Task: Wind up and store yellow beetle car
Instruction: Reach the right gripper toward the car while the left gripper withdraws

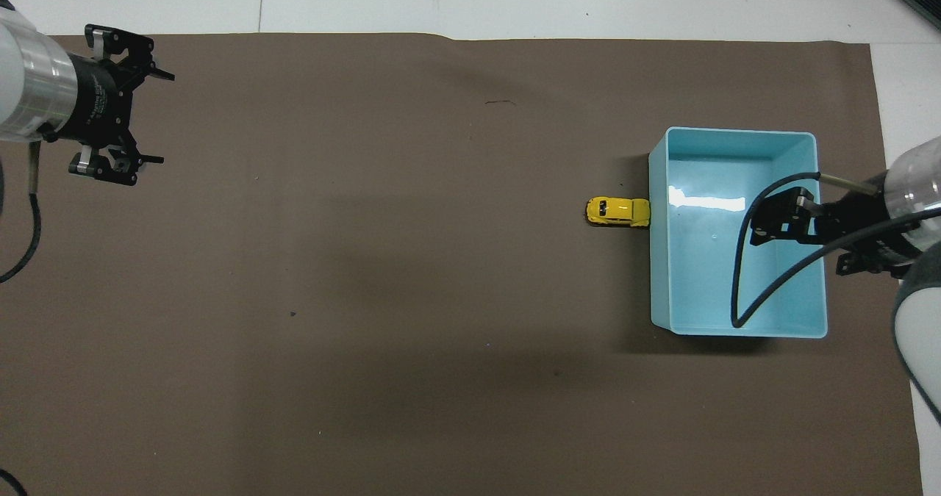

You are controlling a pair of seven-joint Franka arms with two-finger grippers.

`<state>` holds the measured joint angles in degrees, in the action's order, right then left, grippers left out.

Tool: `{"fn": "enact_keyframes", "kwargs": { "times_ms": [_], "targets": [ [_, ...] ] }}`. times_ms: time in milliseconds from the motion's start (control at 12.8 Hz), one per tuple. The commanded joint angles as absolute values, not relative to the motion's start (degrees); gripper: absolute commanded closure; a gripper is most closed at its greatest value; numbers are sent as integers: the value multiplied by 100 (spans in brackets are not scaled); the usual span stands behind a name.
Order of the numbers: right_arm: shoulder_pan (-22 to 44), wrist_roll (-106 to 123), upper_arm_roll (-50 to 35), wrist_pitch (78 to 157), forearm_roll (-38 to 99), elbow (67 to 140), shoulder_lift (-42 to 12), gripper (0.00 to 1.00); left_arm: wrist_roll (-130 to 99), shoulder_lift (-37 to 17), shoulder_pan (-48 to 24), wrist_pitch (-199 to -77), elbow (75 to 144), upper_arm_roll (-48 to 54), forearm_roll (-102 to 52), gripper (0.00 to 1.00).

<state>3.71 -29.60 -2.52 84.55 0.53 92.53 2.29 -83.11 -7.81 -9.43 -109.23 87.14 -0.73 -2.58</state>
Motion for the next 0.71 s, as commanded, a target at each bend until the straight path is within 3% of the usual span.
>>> {"fn": "enact_keyframes", "kwargs": {
  "times_ms": [0, 627],
  "targets": [
    [430, -3645, -264, 8543, 132, 9308, 115, 0, -7694, -616, -896, -10732, 8604, -157, -149, 0],
    [501, -5454, -264, 9175, 492, 9483, -26, 0, -4049, -422, -888, -9827, 8613, -176, -167, 0]
  ]
}}
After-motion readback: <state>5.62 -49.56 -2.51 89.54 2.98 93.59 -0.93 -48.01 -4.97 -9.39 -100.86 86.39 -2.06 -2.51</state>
